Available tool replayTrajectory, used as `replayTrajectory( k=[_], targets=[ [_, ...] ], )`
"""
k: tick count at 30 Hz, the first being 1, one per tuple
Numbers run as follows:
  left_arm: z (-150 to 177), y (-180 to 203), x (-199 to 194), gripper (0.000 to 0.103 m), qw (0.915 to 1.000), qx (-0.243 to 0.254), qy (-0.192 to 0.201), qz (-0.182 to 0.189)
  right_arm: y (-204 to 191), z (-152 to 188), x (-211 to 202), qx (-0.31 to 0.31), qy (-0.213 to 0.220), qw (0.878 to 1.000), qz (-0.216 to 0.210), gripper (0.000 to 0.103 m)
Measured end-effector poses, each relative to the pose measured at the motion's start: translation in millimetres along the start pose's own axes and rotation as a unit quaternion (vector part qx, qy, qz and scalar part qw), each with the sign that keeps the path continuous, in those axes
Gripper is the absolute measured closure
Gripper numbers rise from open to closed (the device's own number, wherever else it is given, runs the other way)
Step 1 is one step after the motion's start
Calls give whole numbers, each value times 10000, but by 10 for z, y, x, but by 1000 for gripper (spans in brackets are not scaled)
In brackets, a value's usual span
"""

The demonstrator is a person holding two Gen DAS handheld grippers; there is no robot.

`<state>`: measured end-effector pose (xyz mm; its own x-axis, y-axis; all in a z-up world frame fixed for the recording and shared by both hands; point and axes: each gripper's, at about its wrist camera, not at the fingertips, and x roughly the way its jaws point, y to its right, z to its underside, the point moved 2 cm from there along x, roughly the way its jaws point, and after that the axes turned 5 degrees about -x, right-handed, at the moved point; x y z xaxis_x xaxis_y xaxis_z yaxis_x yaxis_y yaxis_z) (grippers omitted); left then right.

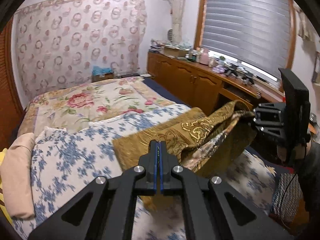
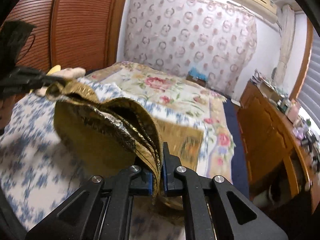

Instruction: Fold small clothes

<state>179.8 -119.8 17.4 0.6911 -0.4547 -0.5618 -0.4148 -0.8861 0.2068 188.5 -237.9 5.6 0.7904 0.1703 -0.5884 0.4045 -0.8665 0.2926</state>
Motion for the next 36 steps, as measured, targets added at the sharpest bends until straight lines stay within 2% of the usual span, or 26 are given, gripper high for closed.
replayTrajectory(
  k=[5,9,12,14,16,20,24,27,30,36],
  targets=[
    [-75,-276,290,103,9994,-262,-216,-80,110,-199,582,-138,-327,9991,-248,99],
    [-44,-409,454,103,9980,-360,-514,-49,163,-145,954,-109,-634,9970,-428,99],
    [-16,-488,466,101,9980,-263,-544,-187,179,-97,1143,-198,-824,9955,-428,99],
    [-7,-551,494,100,9975,-305,-619,-151,212,-94,1236,-177,-900,9949,-412,93],
    [-10,-588,548,99,9968,-337,-723,-75,281,-137,1298,-67,-887,9953,-375,83],
    [-10,-627,805,98,9946,-251,-995,-152,418,-272,1271,225,-713,9969,-258,73],
    [-26,-672,998,97,9929,-267,-1151,-162,583,-414,1021,550,-384,9977,-37,63],
    [-34,-694,1092,97,9921,-294,-1209,-138,698,-406,828,755,-316,9966,26,55],
    [-33,-705,1159,96,9915,-293,-1259,-162,748,-247,683,883,-432,9950,150,52],
    [14,-753,1316,95,9888,-287,-1440,-270,822,350,724,1276,-1122,9850,301,51]
  ],
)
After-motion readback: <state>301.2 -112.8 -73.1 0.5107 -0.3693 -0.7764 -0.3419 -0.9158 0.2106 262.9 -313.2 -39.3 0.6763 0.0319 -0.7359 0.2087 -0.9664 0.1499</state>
